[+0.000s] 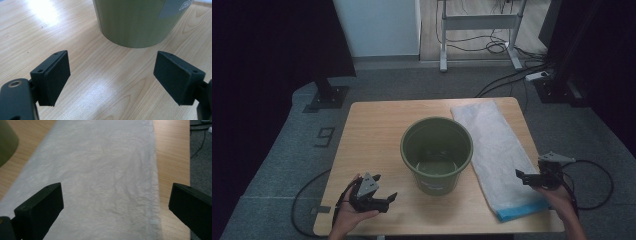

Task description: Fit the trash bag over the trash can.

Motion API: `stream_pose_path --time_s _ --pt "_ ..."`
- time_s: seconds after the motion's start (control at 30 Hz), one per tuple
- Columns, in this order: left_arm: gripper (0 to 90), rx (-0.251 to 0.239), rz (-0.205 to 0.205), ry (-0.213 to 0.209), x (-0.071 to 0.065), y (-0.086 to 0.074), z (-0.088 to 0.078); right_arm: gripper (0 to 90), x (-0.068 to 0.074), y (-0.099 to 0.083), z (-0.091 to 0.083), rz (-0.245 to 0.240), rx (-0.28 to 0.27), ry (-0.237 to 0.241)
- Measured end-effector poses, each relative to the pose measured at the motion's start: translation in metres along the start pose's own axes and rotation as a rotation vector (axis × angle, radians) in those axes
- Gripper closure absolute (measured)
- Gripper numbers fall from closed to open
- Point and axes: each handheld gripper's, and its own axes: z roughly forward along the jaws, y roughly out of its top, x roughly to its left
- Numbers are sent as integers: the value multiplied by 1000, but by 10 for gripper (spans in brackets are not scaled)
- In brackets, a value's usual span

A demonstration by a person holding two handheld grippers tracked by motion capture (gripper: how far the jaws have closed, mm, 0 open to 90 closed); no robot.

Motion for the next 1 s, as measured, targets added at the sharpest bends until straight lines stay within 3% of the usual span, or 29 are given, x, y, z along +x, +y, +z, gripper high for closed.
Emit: stream_pose_path --time_s 0.3,0.7,0.83,1.0 --pt "138 1 -9 6 2 -3 -1 0 -17 -3 13 32 31 -28" --pt "141 2 3 9 0 -6 0 0 -17 -8 24 36 80 -42" --pt "142 1 3 10 1 -6 0 12 -16 -9 27 36 123 -86" --pt "142 4 3 10 1 -7 1 13 -17 -12 30 41 138 -87"
